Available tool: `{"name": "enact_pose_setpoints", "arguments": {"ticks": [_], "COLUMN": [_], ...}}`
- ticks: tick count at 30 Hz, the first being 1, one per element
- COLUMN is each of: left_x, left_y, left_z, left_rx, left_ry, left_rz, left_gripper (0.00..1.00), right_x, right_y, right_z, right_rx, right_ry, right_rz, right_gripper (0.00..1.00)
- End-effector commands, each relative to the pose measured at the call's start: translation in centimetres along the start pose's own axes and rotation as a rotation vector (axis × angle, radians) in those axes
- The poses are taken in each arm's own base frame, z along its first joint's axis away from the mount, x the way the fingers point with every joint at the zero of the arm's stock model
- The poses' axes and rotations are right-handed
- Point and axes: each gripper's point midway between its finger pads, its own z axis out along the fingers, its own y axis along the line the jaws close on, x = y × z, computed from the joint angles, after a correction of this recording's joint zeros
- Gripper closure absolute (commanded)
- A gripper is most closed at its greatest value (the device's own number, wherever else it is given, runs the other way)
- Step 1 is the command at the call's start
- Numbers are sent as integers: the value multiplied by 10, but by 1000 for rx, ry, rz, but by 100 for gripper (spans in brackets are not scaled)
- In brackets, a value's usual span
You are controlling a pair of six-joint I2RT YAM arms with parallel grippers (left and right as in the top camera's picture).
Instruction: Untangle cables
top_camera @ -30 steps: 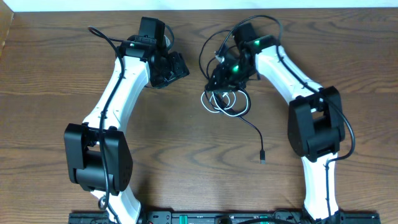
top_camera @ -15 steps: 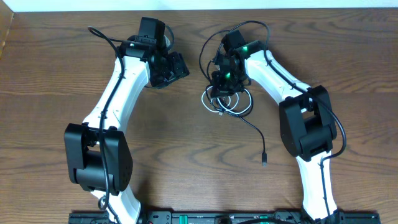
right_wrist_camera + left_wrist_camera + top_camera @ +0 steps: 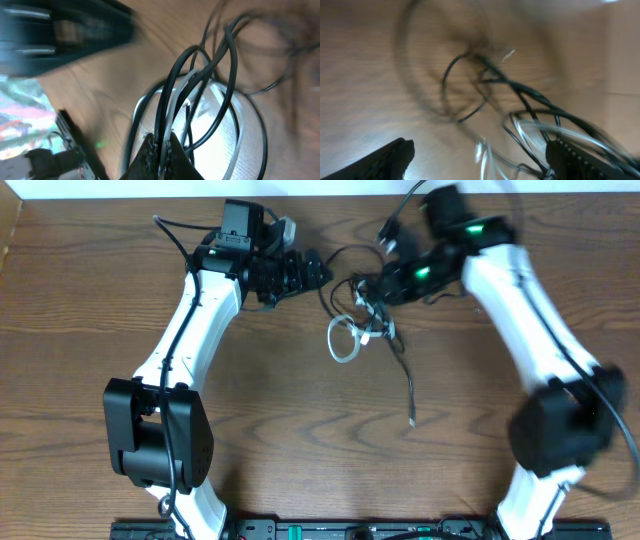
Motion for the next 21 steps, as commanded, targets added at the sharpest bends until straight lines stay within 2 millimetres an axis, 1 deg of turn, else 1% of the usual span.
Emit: {"name": "enact_pose_setpoints", "arguments": {"ticks": [1,4,8,12,15,18,21], "left_x": [5,4,6,5,9,15,25], "left_y": [-33,-41,-50,-54,-57,-58,-52], "left_z": [3,6,10,11,13,21,35], "left_rx": [172,185,197,204,206,204,191], "left_ry": [35,31,35,34,45,69,112], "left_rz": [72,69,40,11,5,-1,-42], "left_gripper": [9,9,9,9,9,9,9], "right_x": [-7,-8,-7,-8,-7,-7,-7], "right_y": [34,39,39,39,39,39,39], "right_z": [-30,-38,-39,-39,-39,-39,-39], "right_rx": [-81,-84,-84,-83,-83,-83,-83], "right_ry": [-71,-89,-85,-88,-87,-88,-88], "right_rz": [-101,-113,-109,-112,-111,-111,-114], "right_gripper": [99,99,99,99,99,99,99]}}
